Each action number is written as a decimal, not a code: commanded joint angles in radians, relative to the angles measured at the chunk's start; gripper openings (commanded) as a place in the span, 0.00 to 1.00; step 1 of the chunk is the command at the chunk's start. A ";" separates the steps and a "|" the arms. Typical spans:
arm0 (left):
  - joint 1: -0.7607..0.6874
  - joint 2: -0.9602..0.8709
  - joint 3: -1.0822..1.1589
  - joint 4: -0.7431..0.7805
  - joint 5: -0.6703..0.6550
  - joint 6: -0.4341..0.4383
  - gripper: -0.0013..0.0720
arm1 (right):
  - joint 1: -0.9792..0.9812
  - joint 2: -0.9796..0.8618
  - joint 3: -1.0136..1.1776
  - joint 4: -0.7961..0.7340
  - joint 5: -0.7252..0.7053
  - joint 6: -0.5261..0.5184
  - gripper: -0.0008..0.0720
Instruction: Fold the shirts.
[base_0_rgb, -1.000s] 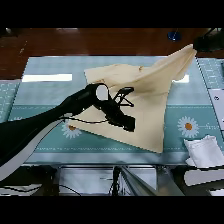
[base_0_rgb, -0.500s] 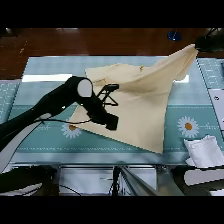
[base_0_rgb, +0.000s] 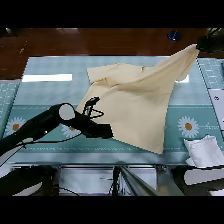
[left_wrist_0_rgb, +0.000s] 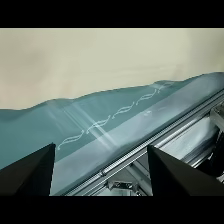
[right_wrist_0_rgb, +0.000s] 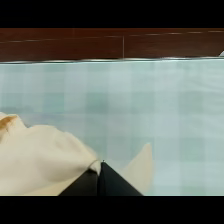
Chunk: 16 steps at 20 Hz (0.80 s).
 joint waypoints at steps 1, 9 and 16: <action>-0.006 0.009 -0.068 -0.029 0.100 -0.050 1.00 | -0.001 -0.001 0.000 0.008 -0.003 0.000 0.04; -0.006 -0.024 -0.114 -0.068 0.249 -0.060 1.00 | -0.001 -0.001 0.000 0.008 -0.009 -0.001 0.04; -0.010 -0.147 -0.108 -0.156 0.410 -0.058 0.98 | -0.001 -0.001 0.000 0.008 -0.009 -0.001 0.04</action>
